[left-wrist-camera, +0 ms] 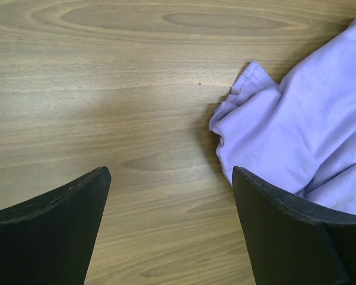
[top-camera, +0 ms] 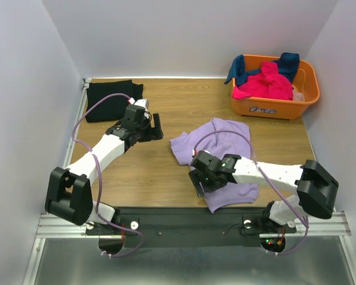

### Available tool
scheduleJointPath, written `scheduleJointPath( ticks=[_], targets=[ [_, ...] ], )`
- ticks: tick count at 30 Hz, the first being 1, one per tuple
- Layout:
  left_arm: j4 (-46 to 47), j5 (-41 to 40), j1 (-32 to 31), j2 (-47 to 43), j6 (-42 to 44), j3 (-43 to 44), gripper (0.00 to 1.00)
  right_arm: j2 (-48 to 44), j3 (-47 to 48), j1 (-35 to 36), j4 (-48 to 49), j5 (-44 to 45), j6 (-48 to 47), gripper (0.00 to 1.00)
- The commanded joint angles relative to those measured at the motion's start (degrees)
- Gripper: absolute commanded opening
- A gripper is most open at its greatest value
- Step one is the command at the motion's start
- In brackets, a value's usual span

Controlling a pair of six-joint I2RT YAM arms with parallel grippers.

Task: Fold and stack the t-shirts
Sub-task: Flatten the tshirt out

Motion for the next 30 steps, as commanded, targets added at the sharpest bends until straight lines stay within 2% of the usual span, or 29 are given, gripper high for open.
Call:
scheduleJointPath(
  ticks=[1, 5, 6, 9, 16, 22, 26, 28, 29, 30],
  targets=[
    [2.54, 1.56, -0.06, -2.16, 0.31, -0.29, 0.95, 2.23, -1.07, 3.98, 1.03, 4.86, 3.94, 0.72],
    [4.11, 5.86, -0.24, -0.76, -0.56, -1.43, 0.95, 5.93, -2.48, 4.61, 1.12, 6.27, 6.92, 0.51],
    [4.73, 6.39, -0.33, 0.03, -0.82, -1.95, 0.95, 6.37, -2.4, 4.61, 1.12, 6.36, 7.63, 0.32],
    [7.19, 8.32, -1.2, 2.48, -1.62, -3.1, 0.95, 6.29, -2.57, 4.61, 1.12, 7.67, 12.45, 0.0],
    [10.53, 10.35, -3.23, 8.37, -3.46, -2.93, 0.94, 2.78, -3.63, 4.61, 0.86, 9.52, 18.18, 0.0],
    [10.71, 11.05, -4.37, 14.61, -3.46, 0.67, 0.87, -0.3, -4.42, 4.61, -0.29, 10.4, 20.28, 0.0],
    [11.41, 12.28, -4.81, 17.61, -4.08, 2.26, 0.77, -2.05, -4.42, 4.61, -1.51, 11.89, 21.43, 0.0],
    [12.11, 12.64, -5.16, 19.1, -4.52, 3.05, 0.75, -2.67, -4.33, 4.6, -1.87, 12.59, 21.96, 0.0],
    [12.46, 12.55, -5.42, 20.58, -5.04, 3.92, 0.56, -4.15, -4.24, 4.61, -2.91, 13.82, 22.92, 0.0],
    [12.47, 12.55, -5.43, 20.95, -5.13, 4.1, 0.56, -4.43, -4.24, 4.61, -2.92, 13.83, 22.93, 0.01]
  ],
)
